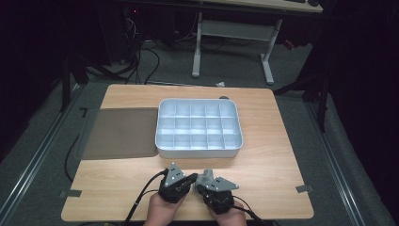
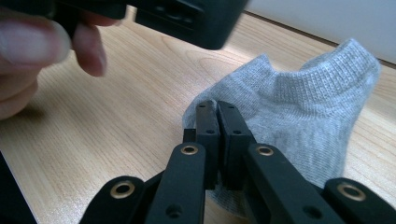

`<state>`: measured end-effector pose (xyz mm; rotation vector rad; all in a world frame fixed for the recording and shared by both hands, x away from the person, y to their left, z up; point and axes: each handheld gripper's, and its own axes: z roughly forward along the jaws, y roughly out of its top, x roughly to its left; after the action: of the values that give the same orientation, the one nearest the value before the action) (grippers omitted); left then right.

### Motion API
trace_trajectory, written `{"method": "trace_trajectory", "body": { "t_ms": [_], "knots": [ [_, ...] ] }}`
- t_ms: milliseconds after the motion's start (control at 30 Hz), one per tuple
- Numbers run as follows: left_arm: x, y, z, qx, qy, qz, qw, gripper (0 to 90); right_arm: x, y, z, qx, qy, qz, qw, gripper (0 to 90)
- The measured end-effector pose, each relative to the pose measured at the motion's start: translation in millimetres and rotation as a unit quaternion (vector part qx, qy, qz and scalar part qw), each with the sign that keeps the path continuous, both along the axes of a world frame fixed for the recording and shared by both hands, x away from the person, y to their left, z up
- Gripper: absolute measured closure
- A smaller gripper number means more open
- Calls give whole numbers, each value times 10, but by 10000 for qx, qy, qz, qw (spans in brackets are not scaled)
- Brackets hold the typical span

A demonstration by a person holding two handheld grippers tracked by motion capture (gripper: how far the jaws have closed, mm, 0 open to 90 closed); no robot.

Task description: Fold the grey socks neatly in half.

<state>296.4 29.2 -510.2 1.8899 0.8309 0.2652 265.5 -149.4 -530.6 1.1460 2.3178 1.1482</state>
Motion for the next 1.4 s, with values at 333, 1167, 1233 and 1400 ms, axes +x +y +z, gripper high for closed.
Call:
{"method": "trace_trajectory", "body": {
  "t_ms": [333,1167,1233,1400],
  "knots": [
    [69,-134,-116,173,81,-46,9998,900,-10,1,-7,2,-45,0,10000,882],
    [122,-170,-206,333,170,-11,9993,900,32,-341,128,31,-139,-435,9990,900],
    [120,-172,-206,354,160,-4,9992,900,57,-332,49,-82,15,-429,9990,900],
    [115,-167,-197,385,145,37,9991,900,57,-333,21,-125,-54,-439,9989,900]
  ]
}}
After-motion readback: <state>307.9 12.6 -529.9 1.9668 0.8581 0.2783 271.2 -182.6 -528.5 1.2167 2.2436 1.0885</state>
